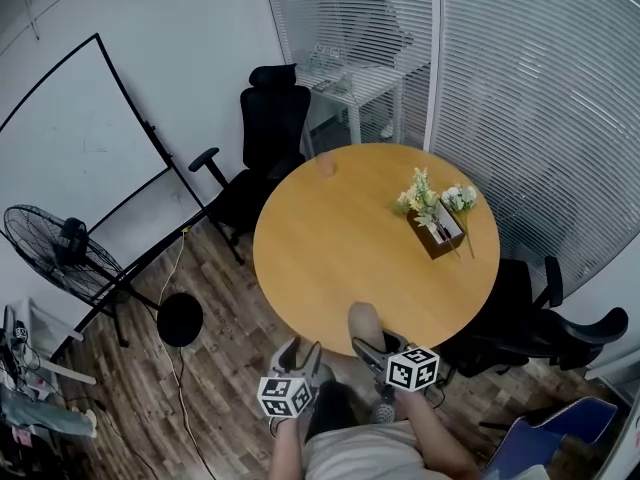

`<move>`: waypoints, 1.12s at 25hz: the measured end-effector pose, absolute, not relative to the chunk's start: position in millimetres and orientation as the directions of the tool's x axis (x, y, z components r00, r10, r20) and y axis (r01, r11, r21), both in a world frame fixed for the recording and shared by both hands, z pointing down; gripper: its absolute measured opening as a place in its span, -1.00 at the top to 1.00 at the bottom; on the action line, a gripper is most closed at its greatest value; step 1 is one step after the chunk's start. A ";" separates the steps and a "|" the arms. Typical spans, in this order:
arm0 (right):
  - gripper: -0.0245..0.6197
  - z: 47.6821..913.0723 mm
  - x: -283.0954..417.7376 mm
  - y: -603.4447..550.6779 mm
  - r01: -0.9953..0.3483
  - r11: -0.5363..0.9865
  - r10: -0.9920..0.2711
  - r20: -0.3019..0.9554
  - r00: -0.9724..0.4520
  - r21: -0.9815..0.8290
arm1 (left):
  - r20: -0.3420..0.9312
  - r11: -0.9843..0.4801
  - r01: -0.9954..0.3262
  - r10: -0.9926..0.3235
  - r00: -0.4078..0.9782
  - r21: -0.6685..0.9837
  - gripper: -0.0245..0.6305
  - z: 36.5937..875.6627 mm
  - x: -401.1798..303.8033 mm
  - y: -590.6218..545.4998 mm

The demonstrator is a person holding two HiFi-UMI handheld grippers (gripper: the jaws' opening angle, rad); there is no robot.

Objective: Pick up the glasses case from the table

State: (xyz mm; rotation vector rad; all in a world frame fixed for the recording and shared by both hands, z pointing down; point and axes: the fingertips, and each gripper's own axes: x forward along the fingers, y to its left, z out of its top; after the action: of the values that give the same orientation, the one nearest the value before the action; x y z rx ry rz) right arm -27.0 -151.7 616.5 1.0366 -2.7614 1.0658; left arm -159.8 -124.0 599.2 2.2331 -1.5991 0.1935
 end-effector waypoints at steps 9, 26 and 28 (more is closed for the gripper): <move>0.10 615.5 -33.9 -150.8 -0.581 0.555 -0.575 0.230 -0.785 -0.595 | 0.313 -0.241 -0.943 -0.899 0.306 0.230 0.70 596.9 -173.0 -121.6; 0.10 616.2 -28.8 -149.9 -0.590 0.550 -0.586 0.230 -0.777 -0.591 | 0.288 -0.265 -0.937 -0.901 0.324 0.227 0.90 589.0 -168.7 -123.4; 0.10 615.2 -29.0 -150.3 -0.591 0.550 -0.587 0.230 -0.776 -0.590 | 0.286 -0.267 -0.936 -0.901 0.326 0.228 0.90 587.7 -168.9 -123.5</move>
State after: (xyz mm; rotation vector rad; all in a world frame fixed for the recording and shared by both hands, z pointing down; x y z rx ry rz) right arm -29.0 -150.3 615.2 1.0494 -2.7609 1.0544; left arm -168.9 -123.5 587.7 2.2450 -1.6343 0.1394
